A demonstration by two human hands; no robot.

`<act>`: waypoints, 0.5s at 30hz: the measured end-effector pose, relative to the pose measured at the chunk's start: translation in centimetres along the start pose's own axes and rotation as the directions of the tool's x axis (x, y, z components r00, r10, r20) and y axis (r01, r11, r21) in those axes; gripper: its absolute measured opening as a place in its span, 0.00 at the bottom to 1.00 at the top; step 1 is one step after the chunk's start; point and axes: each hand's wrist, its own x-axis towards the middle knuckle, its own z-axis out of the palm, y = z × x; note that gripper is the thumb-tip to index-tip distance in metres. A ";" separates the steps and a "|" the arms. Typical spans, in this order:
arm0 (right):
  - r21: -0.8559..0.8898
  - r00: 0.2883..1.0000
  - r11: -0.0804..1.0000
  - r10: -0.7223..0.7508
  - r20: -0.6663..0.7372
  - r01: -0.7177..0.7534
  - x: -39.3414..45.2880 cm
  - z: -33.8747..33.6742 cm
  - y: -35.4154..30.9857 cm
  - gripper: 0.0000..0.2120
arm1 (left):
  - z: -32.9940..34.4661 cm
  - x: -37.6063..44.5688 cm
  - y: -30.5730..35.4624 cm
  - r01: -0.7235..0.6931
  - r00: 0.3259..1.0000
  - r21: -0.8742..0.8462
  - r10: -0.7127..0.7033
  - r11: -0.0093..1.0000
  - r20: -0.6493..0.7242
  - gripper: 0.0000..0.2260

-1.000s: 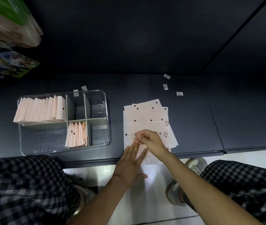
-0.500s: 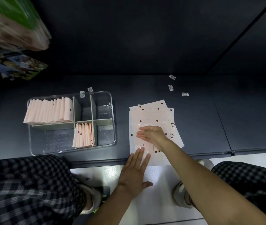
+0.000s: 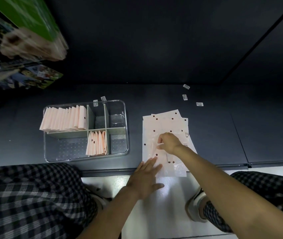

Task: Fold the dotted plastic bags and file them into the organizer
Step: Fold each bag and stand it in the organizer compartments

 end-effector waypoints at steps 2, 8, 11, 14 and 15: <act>0.026 1.000 1.000 -0.005 0.018 0.005 -0.4 -0.4 -0.1 0.10 | -1.1 -0.5 -0.1 0.026 0.987 -0.241 -0.063 0.970 -0.149 0.23; 0.652 0.997 0.758 0.040 -0.067 0.014 -3.8 -2.5 -0.2 0.04 | -4.6 -0.8 0.6 0.077 0.758 -0.843 -0.581 0.532 -0.297 0.21; 0.856 0.995 0.514 0.039 -0.087 0.055 -6.3 -2.4 -1.3 0.03 | -6.2 -0.6 1.4 0.012 0.787 -0.959 -0.595 0.282 -0.165 0.16; 0.933 0.994 0.351 0.031 -0.101 0.084 -8.1 -1.5 -3.1 0.01 | -7.5 -1.3 1.7 -0.071 0.786 -0.996 -0.613 0.045 -0.084 0.03; 0.935 0.993 0.343 0.040 -0.110 0.090 -8.5 -1.1 -3.8 0.02 | -7.9 -1.6 1.6 -0.094 0.779 -0.996 -0.622 0.004 -0.076 0.03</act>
